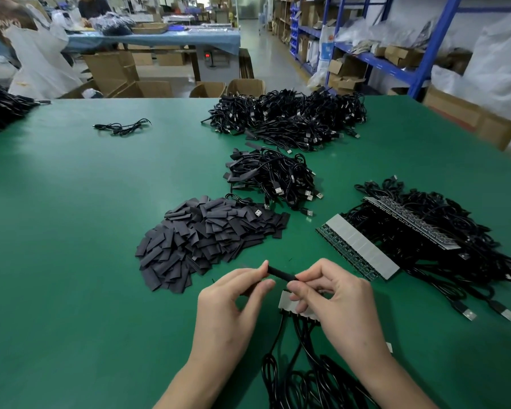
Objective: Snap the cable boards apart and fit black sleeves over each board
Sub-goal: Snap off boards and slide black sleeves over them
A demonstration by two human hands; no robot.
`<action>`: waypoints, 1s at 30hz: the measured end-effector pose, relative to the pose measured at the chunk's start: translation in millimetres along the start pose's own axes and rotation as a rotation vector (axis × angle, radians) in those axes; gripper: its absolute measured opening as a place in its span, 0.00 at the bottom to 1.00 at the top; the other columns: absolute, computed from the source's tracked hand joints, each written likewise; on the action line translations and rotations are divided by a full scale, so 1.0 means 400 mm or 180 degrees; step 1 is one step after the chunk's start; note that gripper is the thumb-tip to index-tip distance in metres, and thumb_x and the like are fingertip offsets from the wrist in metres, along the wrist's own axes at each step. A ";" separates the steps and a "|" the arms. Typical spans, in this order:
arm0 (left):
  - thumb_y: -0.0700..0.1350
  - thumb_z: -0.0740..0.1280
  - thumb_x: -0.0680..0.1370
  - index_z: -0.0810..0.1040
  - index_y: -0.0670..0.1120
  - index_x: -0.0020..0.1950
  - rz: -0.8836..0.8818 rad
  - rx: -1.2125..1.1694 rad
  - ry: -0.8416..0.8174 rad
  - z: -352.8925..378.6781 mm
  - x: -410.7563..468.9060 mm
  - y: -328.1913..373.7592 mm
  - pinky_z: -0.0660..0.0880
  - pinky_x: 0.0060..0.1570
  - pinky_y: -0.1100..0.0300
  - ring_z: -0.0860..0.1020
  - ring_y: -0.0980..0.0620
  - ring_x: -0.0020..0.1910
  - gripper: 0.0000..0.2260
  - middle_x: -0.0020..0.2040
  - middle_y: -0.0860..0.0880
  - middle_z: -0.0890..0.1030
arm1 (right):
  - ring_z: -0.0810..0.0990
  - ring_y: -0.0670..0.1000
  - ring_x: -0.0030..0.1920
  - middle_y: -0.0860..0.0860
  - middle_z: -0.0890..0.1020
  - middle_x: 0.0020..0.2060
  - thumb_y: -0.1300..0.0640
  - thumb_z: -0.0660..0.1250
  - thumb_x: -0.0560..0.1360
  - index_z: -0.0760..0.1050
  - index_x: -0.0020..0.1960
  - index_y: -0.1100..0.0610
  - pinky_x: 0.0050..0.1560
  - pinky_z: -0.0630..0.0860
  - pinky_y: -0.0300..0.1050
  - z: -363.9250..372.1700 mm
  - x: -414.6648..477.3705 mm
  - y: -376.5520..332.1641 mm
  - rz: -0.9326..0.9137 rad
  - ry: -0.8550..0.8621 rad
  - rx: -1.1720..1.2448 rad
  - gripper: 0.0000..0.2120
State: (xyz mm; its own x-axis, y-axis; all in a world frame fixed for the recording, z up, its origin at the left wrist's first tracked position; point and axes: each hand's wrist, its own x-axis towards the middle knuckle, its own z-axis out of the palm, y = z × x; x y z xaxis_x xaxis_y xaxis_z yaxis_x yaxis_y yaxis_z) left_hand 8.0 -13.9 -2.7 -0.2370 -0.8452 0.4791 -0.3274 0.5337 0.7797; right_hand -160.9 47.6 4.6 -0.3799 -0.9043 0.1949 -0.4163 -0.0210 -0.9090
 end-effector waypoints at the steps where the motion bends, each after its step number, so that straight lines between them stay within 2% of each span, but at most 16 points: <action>1: 0.46 0.74 0.75 0.88 0.47 0.56 -0.0008 -0.0025 -0.0022 0.001 -0.001 0.001 0.76 0.52 0.73 0.83 0.65 0.50 0.11 0.51 0.62 0.85 | 0.85 0.46 0.32 0.45 0.86 0.33 0.58 0.77 0.75 0.78 0.42 0.44 0.34 0.83 0.41 -0.003 0.001 -0.001 0.0023 -0.0004 0.0023 0.11; 3: 0.47 0.74 0.75 0.88 0.48 0.55 -0.0092 -0.0108 -0.0042 0.002 -0.002 -0.002 0.76 0.51 0.72 0.84 0.64 0.50 0.10 0.49 0.61 0.86 | 0.85 0.47 0.32 0.45 0.86 0.33 0.58 0.77 0.75 0.77 0.42 0.45 0.35 0.83 0.41 -0.007 0.002 -0.004 0.0045 -0.0063 0.0058 0.11; 8: 0.44 0.76 0.76 0.88 0.56 0.50 -0.0720 -0.0687 -0.0044 -0.005 0.002 -0.020 0.79 0.49 0.64 0.86 0.57 0.47 0.07 0.43 0.58 0.87 | 0.85 0.45 0.33 0.45 0.86 0.34 0.55 0.78 0.74 0.78 0.42 0.45 0.39 0.84 0.42 -0.005 0.003 -0.008 -0.0049 -0.0336 -0.0051 0.10; 10: 0.42 0.76 0.76 0.88 0.56 0.48 -0.0822 -0.0863 -0.0099 -0.008 0.006 -0.022 0.80 0.47 0.63 0.86 0.55 0.44 0.08 0.41 0.55 0.87 | 0.86 0.43 0.39 0.42 0.86 0.37 0.45 0.77 0.72 0.78 0.44 0.43 0.41 0.82 0.37 -0.013 0.005 -0.007 -0.0096 -0.0445 -0.0166 0.08; 12: 0.40 0.75 0.77 0.87 0.57 0.48 -0.0856 -0.1001 -0.0100 -0.011 0.013 -0.025 0.79 0.46 0.63 0.86 0.54 0.42 0.10 0.40 0.52 0.87 | 0.84 0.39 0.48 0.37 0.85 0.43 0.32 0.71 0.70 0.79 0.48 0.39 0.46 0.78 0.33 -0.037 0.014 -0.002 -0.0169 -0.0560 -0.0529 0.13; 14: 0.39 0.74 0.77 0.87 0.56 0.48 -0.0919 -0.1124 -0.0012 -0.015 0.021 -0.029 0.79 0.46 0.64 0.85 0.53 0.41 0.11 0.39 0.50 0.87 | 0.81 0.37 0.53 0.33 0.82 0.48 0.28 0.65 0.71 0.80 0.50 0.37 0.52 0.75 0.33 -0.064 0.023 0.005 -0.0267 -0.0725 -0.1000 0.16; 16: 0.39 0.74 0.77 0.87 0.55 0.48 -0.1016 -0.1260 0.0124 -0.021 0.028 -0.035 0.79 0.46 0.65 0.85 0.53 0.41 0.10 0.39 0.49 0.87 | 0.80 0.37 0.54 0.31 0.79 0.50 0.33 0.67 0.73 0.80 0.49 0.36 0.55 0.74 0.35 -0.078 0.029 0.014 -0.0260 -0.0933 -0.1197 0.10; 18: 0.39 0.73 0.78 0.87 0.54 0.47 -0.1109 -0.1354 0.0220 -0.027 0.032 -0.039 0.78 0.45 0.67 0.85 0.53 0.41 0.09 0.39 0.49 0.87 | 0.79 0.38 0.54 0.31 0.79 0.50 0.43 0.71 0.76 0.80 0.45 0.38 0.54 0.73 0.34 -0.074 0.033 0.022 -0.0304 -0.1046 -0.1270 0.02; 21: 0.39 0.73 0.78 0.87 0.53 0.48 -0.1182 -0.1426 0.0264 -0.028 0.034 -0.042 0.78 0.45 0.67 0.86 0.53 0.42 0.08 0.40 0.48 0.87 | 0.78 0.41 0.53 0.33 0.79 0.48 0.49 0.71 0.78 0.77 0.42 0.39 0.52 0.71 0.32 -0.061 0.030 0.023 -0.0461 -0.0997 -0.1392 0.08; 24: 0.41 0.73 0.79 0.85 0.51 0.56 -0.1264 -0.1533 0.0317 -0.027 0.035 -0.040 0.80 0.47 0.65 0.86 0.52 0.45 0.08 0.45 0.49 0.87 | 0.80 0.40 0.50 0.36 0.80 0.46 0.50 0.69 0.79 0.76 0.43 0.42 0.49 0.72 0.31 -0.062 0.053 -0.009 -0.0477 -0.0728 -0.1439 0.08; 27: 0.43 0.72 0.80 0.83 0.50 0.60 -0.1308 -0.1540 0.0247 -0.023 0.034 -0.041 0.80 0.46 0.65 0.86 0.52 0.46 0.09 0.47 0.50 0.87 | 0.80 0.38 0.40 0.38 0.80 0.38 0.48 0.68 0.79 0.77 0.43 0.45 0.41 0.73 0.34 -0.061 0.154 -0.078 -0.0638 -0.0335 -0.1644 0.06; 29: 0.43 0.71 0.80 0.83 0.50 0.59 -0.1263 -0.1439 0.0114 -0.019 0.028 -0.039 0.80 0.44 0.64 0.86 0.53 0.45 0.08 0.47 0.50 0.87 | 0.78 0.38 0.37 0.40 0.82 0.40 0.49 0.68 0.80 0.80 0.46 0.49 0.37 0.71 0.35 -0.054 0.266 -0.144 -0.0839 -0.0049 -0.1842 0.07; 30: 0.43 0.71 0.80 0.83 0.51 0.58 -0.1230 -0.1396 0.0029 -0.018 0.025 -0.037 0.80 0.44 0.63 0.86 0.53 0.45 0.07 0.47 0.51 0.87 | 0.79 0.42 0.38 0.45 0.84 0.43 0.49 0.69 0.81 0.82 0.49 0.51 0.39 0.73 0.38 -0.051 0.330 -0.180 -0.0926 0.0042 -0.1934 0.07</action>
State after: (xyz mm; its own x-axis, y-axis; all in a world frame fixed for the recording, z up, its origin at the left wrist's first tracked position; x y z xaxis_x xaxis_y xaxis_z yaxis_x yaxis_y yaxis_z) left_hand 17.1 -30.4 -6.7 -0.1670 -0.9775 0.1288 0.0213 0.1270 0.9917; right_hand -197.9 -61.5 103.2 -0.1906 -0.8927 0.4085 -0.8925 -0.0157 -0.4507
